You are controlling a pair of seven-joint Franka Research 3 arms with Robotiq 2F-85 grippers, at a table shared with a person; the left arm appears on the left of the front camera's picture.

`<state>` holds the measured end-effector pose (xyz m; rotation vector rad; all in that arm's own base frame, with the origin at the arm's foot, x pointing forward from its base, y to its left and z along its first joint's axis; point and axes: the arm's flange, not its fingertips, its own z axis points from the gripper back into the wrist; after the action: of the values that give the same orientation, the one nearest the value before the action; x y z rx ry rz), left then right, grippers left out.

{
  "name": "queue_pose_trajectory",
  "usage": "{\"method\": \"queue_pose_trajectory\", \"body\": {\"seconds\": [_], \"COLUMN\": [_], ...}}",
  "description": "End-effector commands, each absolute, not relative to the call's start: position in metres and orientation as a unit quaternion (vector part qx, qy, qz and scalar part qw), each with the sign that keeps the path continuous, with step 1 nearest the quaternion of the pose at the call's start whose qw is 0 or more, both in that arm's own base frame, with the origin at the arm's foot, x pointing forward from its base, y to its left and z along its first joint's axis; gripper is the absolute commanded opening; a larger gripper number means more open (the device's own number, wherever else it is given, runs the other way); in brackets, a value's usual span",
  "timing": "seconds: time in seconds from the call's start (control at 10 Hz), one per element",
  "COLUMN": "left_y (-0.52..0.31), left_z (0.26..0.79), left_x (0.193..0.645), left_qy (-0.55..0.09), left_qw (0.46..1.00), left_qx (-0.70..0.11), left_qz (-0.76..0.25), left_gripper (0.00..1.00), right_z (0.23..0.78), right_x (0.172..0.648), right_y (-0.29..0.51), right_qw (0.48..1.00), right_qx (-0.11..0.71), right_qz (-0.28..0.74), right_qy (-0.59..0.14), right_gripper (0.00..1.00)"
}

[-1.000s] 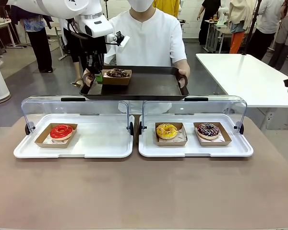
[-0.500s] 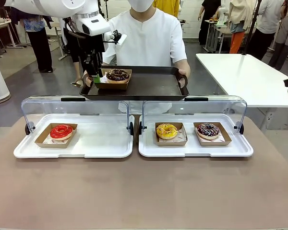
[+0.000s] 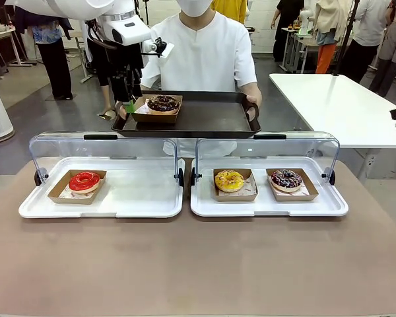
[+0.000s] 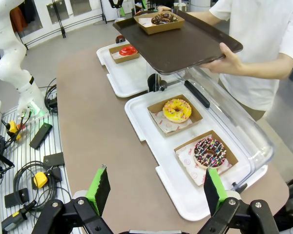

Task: Provide the desired donut to the person.
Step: Place the picked Paper togo box onto the Handle tray extended by the person.

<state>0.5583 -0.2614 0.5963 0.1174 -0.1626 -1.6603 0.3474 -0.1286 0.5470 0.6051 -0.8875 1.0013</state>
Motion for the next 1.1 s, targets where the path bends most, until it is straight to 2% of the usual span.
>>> {"method": "queue_pose_trajectory", "body": {"seconds": [0.0,0.3,0.5,0.8,1.0], "left_y": [-0.258,-0.256,-0.247,-0.201,-0.167], "left_z": [0.6,0.602,0.61,0.627,0.63], "left_x": [0.557,0.553,0.537,0.463,0.43], "left_qy": [-0.068,-0.06,-0.062,-0.113,-0.14], "left_qw": [0.667,0.664,0.653,0.643,0.642], "left_qx": [0.042,0.041,0.012,-0.001,-0.004], "left_qz": [-0.741,-0.744,-0.755,-0.757,-0.754], "left_gripper": [1.0,1.0,1.0,1.0,1.0], "right_z": [0.546,0.546,0.546,0.546,0.546], "right_x": [0.349,0.349,0.349,0.349,0.349], "right_y": [-0.128,-0.128,-0.128,-0.128,-0.128], "right_qw": [0.736,0.736,0.736,0.736,0.736], "right_qx": [0.281,0.281,0.281,0.281,0.281], "right_qz": [0.457,0.457,0.457,0.457,0.457], "right_qy": [-0.413,-0.413,-0.413,-0.413,-0.413], "right_gripper": [1.0,1.0,1.0,1.0,1.0]}}
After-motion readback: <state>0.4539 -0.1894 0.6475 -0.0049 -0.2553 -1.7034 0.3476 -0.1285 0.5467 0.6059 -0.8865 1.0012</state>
